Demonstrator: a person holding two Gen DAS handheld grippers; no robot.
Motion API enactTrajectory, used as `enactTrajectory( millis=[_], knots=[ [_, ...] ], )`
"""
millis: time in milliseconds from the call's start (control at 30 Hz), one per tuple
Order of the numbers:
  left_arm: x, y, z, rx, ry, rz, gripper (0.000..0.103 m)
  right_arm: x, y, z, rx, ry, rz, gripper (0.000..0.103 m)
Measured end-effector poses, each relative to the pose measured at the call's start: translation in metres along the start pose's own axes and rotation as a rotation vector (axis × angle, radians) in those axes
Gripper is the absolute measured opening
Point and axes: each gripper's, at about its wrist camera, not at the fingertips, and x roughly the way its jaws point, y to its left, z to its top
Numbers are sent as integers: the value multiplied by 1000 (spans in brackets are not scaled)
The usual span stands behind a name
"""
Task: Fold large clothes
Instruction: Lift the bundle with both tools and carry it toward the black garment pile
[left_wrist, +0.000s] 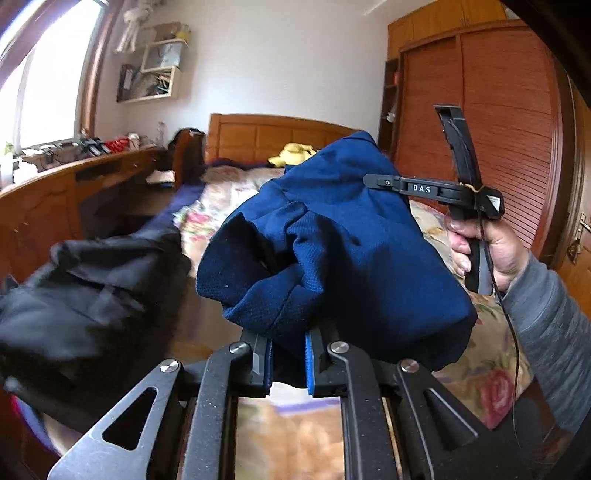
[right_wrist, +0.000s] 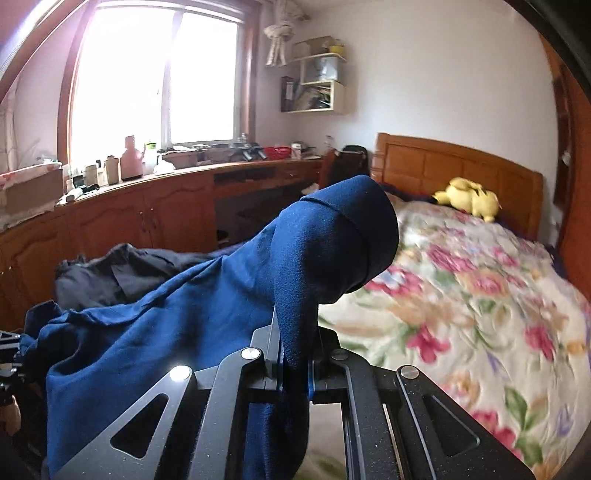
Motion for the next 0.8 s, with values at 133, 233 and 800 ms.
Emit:
enactTrajectory(
  millis=[133,233,800],
  knots=[
    [-14,42,13,18,-26,60,13,22,40,38,-65,-20,29,8],
    [-29,78,20,6,-52,108,13,48,70,67,-97,-38,62,8],
    [-42,256,-16,-149,72,425,14,241,197,90,-140,191,229,11]
  ],
)
